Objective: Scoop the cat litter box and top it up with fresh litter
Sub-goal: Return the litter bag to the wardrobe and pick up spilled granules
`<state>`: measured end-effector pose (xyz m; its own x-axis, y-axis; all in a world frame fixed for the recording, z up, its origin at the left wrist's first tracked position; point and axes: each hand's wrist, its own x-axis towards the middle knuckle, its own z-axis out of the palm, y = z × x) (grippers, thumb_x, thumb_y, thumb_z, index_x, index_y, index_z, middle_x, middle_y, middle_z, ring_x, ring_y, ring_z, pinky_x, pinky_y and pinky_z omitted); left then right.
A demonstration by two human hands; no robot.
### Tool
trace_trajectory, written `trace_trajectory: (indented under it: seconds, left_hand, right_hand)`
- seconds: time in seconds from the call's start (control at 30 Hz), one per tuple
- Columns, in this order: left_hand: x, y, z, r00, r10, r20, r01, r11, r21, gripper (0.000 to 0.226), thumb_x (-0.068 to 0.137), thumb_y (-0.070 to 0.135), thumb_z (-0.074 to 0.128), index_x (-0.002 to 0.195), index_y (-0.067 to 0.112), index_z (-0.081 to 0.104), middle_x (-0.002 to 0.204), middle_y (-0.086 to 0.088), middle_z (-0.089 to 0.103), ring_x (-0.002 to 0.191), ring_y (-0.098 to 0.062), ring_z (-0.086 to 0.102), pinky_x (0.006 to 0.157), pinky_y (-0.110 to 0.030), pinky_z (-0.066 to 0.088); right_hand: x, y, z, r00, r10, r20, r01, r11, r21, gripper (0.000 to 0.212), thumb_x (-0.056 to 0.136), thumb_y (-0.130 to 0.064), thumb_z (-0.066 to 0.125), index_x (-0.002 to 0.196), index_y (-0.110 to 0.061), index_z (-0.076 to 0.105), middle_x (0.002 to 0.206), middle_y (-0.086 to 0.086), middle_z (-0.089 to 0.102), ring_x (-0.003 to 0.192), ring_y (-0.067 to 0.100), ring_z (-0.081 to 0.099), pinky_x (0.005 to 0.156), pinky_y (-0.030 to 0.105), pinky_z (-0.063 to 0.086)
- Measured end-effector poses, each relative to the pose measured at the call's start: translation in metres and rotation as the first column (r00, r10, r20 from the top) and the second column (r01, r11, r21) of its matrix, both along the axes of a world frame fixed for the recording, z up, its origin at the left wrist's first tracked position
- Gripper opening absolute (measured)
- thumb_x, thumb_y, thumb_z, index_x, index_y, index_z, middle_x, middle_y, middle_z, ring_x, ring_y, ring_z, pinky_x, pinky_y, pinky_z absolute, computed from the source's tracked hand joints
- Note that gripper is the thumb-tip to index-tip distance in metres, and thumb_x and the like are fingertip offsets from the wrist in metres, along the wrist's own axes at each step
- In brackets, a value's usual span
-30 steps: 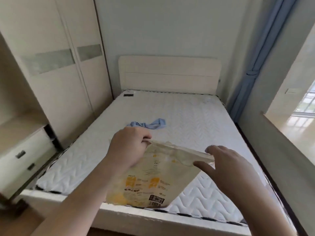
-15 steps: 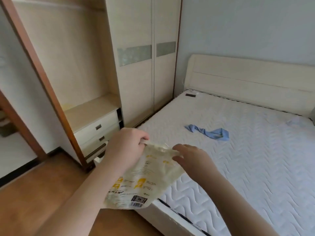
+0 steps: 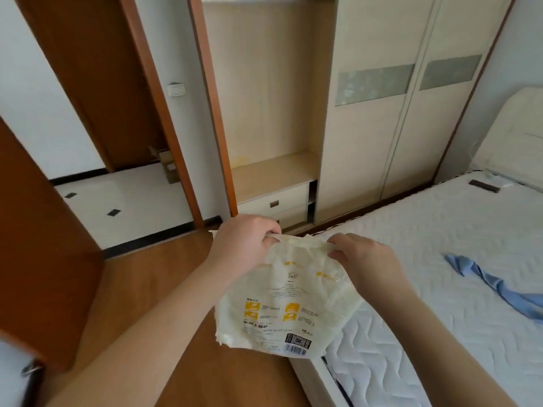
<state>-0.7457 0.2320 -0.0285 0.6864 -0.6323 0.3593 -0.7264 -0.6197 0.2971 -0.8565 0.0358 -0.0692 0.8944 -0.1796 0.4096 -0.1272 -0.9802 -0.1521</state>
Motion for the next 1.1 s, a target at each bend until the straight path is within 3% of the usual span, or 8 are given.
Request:
trace_trajectory:
  seconds: [0.1,0.2,0.33,0.47,0.6,0.77,0.93,1.1]
  left_hand:
    - [0.020,0.010,-0.003,0.999,0.049,-0.010,-0.049,0.999,-0.004,0.013,0.090,0.027,0.064,0.097,0.025,0.076,0.089,0.009,0.073,0.084,-0.013,0.063,0.075,-0.029,0.048]
    - [0.045,0.024,-0.010,0.996,0.090,-0.010,-0.090,0.996,-0.025,0.013,0.089,0.028,0.066,0.097,0.025,0.076,0.089,0.009,0.074,0.084,-0.014,0.065,0.073,-0.027,0.048]
    - [0.089,0.049,-0.020,0.989,0.151,-0.002,-0.150,0.985,-0.083,0.015,0.089,0.025,0.067,0.100,0.022,0.076,0.094,0.008,0.074,0.087,-0.014,0.065,0.070,-0.020,0.038]
    - [0.145,0.075,-0.035,0.989,0.123,0.085,-0.117,0.990,-0.078,0.013,0.088,0.023,0.067,0.096,0.021,0.076,0.089,0.006,0.074,0.081,-0.017,0.067,0.065,-0.021,0.039]
    - [0.204,0.107,-0.044,0.975,0.055,0.216,-0.044,0.997,-0.057,0.010,0.085,0.024,0.065,0.085,0.021,0.075,0.076,0.008,0.070,0.066,-0.017,0.065,0.055,-0.019,0.032]
    - [0.282,0.132,-0.042,0.979,0.016,0.203,-0.008,0.999,-0.042,0.005,0.086,0.024,0.070,0.087,0.021,0.074,0.075,0.006,0.070,0.067,-0.018,0.064,0.056,-0.025,0.041]
    - [0.343,0.131,-0.037,0.975,-0.014,0.223,0.025,0.999,-0.044,0.007,0.087,0.025,0.069,0.084,0.020,0.073,0.070,0.006,0.067,0.064,-0.016,0.060,0.058,-0.023,0.031]
    - [0.409,0.109,-0.039,0.972,-0.023,0.233,0.026,1.000,-0.012,0.008,0.088,0.024,0.068,0.085,0.019,0.072,0.072,0.005,0.066,0.067,-0.019,0.060,0.059,-0.025,0.032]
  right_hand:
    - [0.030,-0.001,0.008,0.998,0.049,-0.028,-0.050,0.998,-0.024,0.006,0.087,-0.027,0.066,0.092,-0.023,0.066,0.077,-0.007,0.065,0.067,0.021,0.063,0.053,0.027,0.041]
    - [0.064,0.007,0.014,0.992,0.102,-0.069,-0.106,0.993,-0.048,0.016,0.094,-0.033,0.054,0.100,-0.022,0.064,0.084,-0.004,0.066,0.076,0.023,0.062,0.061,0.031,0.047]
    - [0.113,0.030,0.017,0.984,0.152,-0.094,-0.160,0.984,-0.081,0.020,0.097,-0.035,0.049,0.105,-0.021,0.061,0.089,-0.003,0.066,0.081,0.025,0.062,0.061,0.030,0.042]
    - [0.167,0.054,0.013,0.976,0.174,-0.129,-0.186,0.978,-0.093,0.022,0.097,-0.037,0.050,0.109,-0.022,0.061,0.095,-0.004,0.067,0.086,0.023,0.063,0.063,0.030,0.040]
    - [0.228,0.080,0.011,0.977,0.170,-0.128,-0.177,0.983,-0.049,0.021,0.095,-0.035,0.055,0.106,-0.020,0.064,0.094,-0.003,0.069,0.087,0.024,0.064,0.066,0.031,0.043]
    - [0.300,0.109,0.012,0.978,0.140,-0.156,-0.144,0.989,-0.017,0.020,0.094,-0.035,0.056,0.106,-0.021,0.064,0.092,-0.001,0.068,0.086,0.025,0.063,0.067,0.031,0.044]
    - [0.361,0.110,0.012,0.985,0.083,-0.154,-0.086,0.996,-0.013,0.018,0.095,-0.036,0.054,0.101,-0.022,0.063,0.080,-0.002,0.063,0.079,0.025,0.060,0.065,0.032,0.046]
    - [0.420,0.095,0.006,0.987,0.063,-0.148,-0.067,0.997,-0.026,0.016,0.095,-0.035,0.055,0.097,-0.021,0.061,0.072,-0.004,0.055,0.075,0.027,0.058,0.062,0.033,0.044]
